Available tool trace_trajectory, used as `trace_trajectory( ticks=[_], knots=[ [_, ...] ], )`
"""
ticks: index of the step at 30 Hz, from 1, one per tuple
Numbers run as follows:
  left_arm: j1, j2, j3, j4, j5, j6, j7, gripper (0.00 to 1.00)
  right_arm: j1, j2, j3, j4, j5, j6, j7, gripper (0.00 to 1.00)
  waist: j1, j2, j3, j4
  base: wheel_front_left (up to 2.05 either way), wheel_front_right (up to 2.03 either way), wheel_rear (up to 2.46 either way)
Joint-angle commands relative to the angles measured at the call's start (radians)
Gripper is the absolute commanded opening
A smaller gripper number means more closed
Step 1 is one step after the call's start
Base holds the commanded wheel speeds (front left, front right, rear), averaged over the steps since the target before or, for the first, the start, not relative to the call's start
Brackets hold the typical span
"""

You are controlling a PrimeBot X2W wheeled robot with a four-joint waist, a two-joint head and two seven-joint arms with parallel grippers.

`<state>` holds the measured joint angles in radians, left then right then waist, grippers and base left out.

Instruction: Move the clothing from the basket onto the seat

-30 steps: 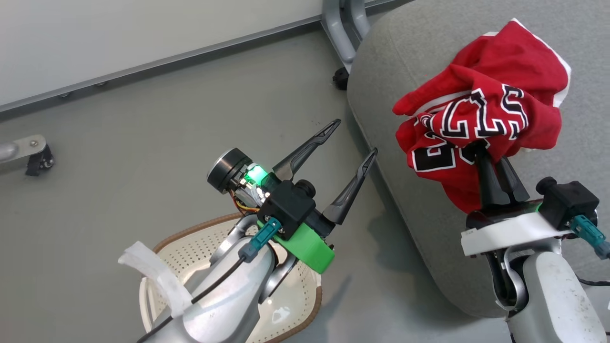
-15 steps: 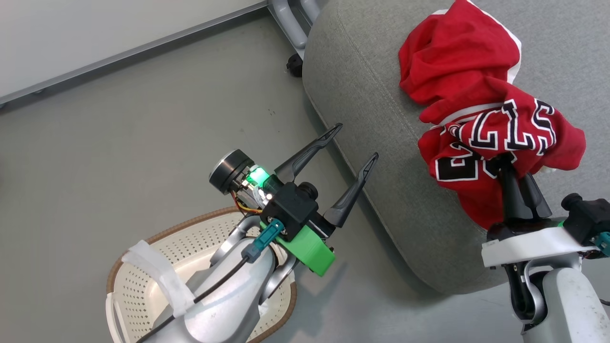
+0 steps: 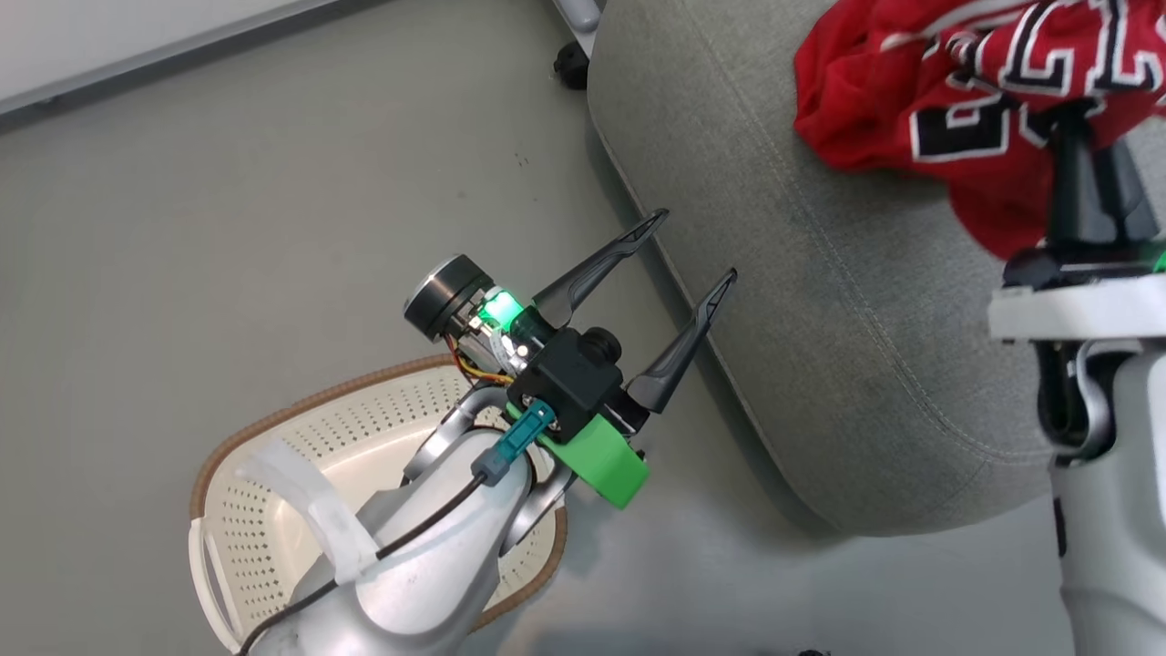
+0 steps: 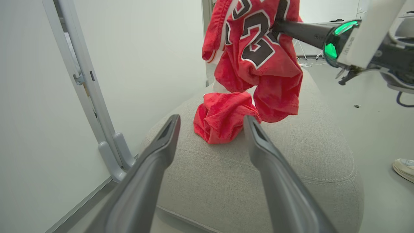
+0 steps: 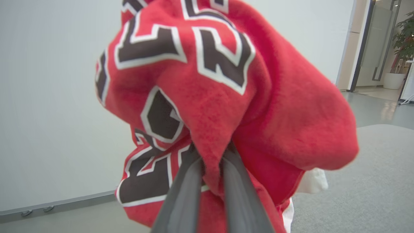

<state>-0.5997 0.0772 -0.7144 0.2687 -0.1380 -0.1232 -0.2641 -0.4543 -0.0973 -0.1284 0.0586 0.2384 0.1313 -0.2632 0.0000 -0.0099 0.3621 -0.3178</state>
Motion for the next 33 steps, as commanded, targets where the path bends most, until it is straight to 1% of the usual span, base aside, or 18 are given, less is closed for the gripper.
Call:
trace_trajectory(
  ticks=[1,9,13,17,21,24,27,33],
  knots=[
    [-0.020,0.006,-0.001,0.004,0.002,-0.003,0.000,1.00,-0.035,-0.010,-0.008,-0.007,0.006,-0.001,-0.002,0.00,0.0000,0.0099,0.056,0.019,0.00,0.00,0.00],
    [-0.083,0.012,-0.023,0.008,0.018,-0.005,0.000,1.00,-0.261,-0.095,-0.061,-0.003,-0.019,-0.001,-0.002,0.00,0.0000,0.0099,0.194,0.048,0.00,0.00,0.00],
    [-0.113,0.016,-0.029,0.011,0.027,-0.006,-0.001,1.00,-0.364,-0.144,-0.107,0.048,-0.020,-0.001,-0.002,0.00,0.0000,0.0099,0.249,0.057,0.00,0.00,0.00],
    [-0.131,0.023,-0.032,0.013,0.030,-0.006,-0.001,1.00,-0.438,-0.178,-0.154,0.138,-0.014,-0.001,-0.002,0.00,0.0000,0.0099,0.287,0.060,0.00,0.00,0.00],
    [-0.144,0.027,-0.036,0.016,0.033,-0.006,-0.001,1.00,-0.486,-0.198,-0.170,0.238,-0.027,-0.001,-0.002,0.00,0.0000,0.0099,0.316,0.059,0.00,0.00,0.00],
    [-0.150,0.031,-0.040,0.020,0.034,-0.006,0.000,1.00,-0.506,-0.194,-0.160,0.306,-0.038,-0.001,-0.002,0.00,0.0000,0.0099,0.332,0.058,0.00,0.00,0.00],
    [-0.159,0.028,-0.047,0.023,0.035,-0.006,0.000,1.00,-0.517,-0.194,-0.177,0.391,-0.046,-0.001,-0.002,0.00,0.0000,0.0099,0.345,0.066,0.00,0.00,0.00],
    [-0.172,0.030,-0.049,0.024,0.030,-0.002,0.000,1.00,-0.484,-0.185,-0.228,0.535,-0.061,-0.001,-0.002,0.00,0.0000,0.0099,0.357,0.083,0.00,0.00,0.00]
  ],
)
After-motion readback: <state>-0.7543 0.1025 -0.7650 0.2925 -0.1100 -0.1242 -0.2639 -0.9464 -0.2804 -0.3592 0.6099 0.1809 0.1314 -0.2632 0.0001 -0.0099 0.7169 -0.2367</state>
